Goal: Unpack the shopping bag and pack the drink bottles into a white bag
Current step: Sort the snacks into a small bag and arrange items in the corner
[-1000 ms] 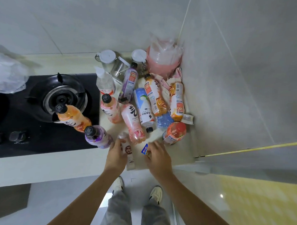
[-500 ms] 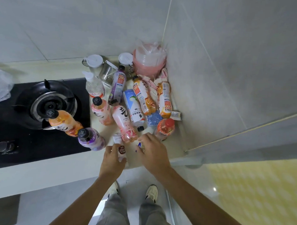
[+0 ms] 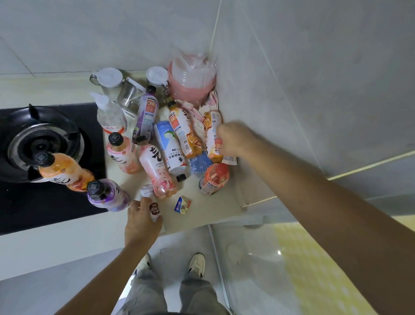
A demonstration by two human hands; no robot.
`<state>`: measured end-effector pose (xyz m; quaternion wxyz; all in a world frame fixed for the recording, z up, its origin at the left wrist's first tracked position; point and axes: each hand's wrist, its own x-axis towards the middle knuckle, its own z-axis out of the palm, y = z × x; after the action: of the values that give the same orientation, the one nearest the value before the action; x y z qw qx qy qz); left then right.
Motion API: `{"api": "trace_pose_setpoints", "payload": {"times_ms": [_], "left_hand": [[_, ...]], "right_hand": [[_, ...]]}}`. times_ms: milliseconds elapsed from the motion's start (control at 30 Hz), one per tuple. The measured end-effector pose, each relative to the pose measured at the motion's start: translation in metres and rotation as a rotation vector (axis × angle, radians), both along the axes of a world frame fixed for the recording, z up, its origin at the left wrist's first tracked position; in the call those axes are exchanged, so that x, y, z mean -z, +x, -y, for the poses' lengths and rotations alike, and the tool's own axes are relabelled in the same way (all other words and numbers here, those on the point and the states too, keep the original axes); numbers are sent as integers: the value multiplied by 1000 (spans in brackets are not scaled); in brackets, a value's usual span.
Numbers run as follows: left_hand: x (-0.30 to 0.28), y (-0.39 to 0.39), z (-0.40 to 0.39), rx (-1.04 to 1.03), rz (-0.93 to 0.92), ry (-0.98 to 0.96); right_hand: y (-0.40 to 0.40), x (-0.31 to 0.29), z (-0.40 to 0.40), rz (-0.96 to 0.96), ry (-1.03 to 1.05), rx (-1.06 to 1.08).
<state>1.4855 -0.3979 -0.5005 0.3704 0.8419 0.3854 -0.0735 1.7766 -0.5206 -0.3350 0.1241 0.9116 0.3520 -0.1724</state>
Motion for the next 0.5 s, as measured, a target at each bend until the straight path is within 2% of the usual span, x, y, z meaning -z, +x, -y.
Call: {"api": "trace_pose_setpoints", "payload": {"times_ms": [100, 200, 500], "left_hand": [[-1, 2, 1, -32, -1, 7], [-1, 1, 3, -37, -1, 14], [1, 1, 5, -41, 11, 32]], "right_hand": [[-5, 19, 4, 23, -148, -143], [-7, 37, 9, 77, -223, -196], [-7, 53, 20, 65, -221, -170]]}}
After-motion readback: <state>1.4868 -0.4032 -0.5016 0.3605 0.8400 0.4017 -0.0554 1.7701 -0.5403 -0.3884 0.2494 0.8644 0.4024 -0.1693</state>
